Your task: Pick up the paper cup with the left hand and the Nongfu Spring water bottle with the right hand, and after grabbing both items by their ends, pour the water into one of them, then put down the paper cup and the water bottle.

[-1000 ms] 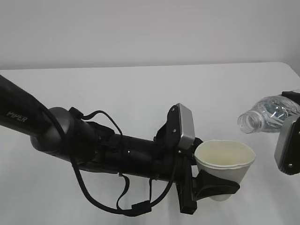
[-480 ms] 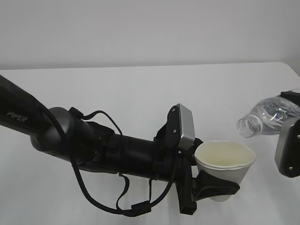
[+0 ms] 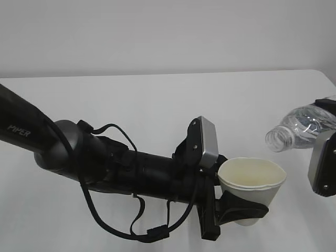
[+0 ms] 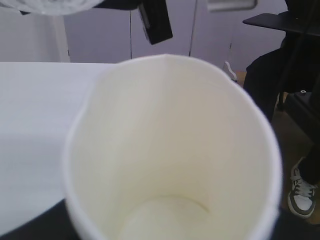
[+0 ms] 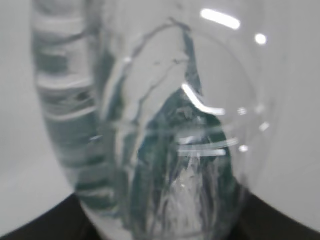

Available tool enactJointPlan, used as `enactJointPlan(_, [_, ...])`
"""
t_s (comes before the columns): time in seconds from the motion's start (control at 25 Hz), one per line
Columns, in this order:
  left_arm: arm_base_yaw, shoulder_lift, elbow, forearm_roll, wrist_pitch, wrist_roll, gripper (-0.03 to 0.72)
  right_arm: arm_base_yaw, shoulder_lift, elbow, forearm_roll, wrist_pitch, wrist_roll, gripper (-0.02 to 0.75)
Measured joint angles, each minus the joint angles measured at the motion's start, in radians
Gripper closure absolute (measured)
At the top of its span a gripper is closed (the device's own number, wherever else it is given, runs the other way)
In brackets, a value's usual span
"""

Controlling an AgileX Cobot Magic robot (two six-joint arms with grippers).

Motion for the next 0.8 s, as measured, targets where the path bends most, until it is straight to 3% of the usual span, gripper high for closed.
enactJointPlan(0.8, [0.000,0.000,0.000,0.004,0.000,0.000,0.298,0.000,0.000,0.000,0.000,-0.002,-0.022,0.382])
